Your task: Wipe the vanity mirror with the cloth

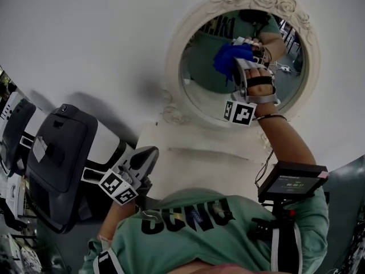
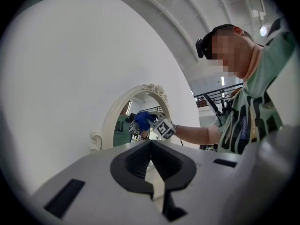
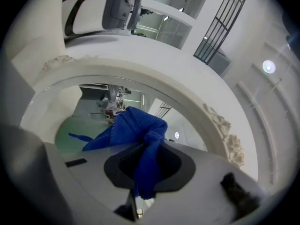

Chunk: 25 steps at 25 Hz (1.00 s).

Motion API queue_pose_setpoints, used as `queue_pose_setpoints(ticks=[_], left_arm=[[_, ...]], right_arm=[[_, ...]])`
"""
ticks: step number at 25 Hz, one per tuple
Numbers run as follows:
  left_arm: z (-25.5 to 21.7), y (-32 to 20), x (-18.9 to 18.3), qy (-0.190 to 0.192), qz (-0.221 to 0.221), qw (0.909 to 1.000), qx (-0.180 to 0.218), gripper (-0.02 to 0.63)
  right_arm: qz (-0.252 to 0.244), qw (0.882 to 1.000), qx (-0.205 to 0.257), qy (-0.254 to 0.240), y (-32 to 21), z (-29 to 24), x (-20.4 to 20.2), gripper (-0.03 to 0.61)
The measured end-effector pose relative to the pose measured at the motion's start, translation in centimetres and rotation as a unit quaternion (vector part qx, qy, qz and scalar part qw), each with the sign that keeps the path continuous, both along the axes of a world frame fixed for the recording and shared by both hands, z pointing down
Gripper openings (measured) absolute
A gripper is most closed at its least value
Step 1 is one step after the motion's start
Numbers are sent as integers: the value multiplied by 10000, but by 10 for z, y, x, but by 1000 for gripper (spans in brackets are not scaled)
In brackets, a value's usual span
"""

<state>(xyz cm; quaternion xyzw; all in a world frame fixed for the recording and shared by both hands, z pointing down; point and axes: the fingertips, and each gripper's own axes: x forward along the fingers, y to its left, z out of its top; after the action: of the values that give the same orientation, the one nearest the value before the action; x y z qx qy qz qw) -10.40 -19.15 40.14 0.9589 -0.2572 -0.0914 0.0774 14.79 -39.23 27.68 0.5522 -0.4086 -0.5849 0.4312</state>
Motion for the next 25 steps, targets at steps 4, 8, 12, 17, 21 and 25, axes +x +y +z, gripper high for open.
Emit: queue_pose_setpoints(ticks=[4,8,12,17,21,25], left_arm=[[19,-10,0,-96,-45,9995,-294,9],[38,-4,-6,-347,-61,9973,-650,9],[54,-5,-14,-509,-101,9952,-826,9],[67,-4,-21,-551,-158,9939,-939,9],[59,-2,-12,-456,-15,9959,-781,9],[40,2,-10,-271,10,9982,-541,9]], right_arm=[[-231,9971,-718,95,-8,130,-15,49],[-294,9784,-2046,71,-5,286,-34,49],[-208,9650,-2615,-40,-6,363,-37,49],[-269,9652,-2584,-301,-10,356,-40,49],[-326,9538,-2948,-472,-9,353,-43,49],[-557,9527,-2959,-404,6,313,-47,51]])
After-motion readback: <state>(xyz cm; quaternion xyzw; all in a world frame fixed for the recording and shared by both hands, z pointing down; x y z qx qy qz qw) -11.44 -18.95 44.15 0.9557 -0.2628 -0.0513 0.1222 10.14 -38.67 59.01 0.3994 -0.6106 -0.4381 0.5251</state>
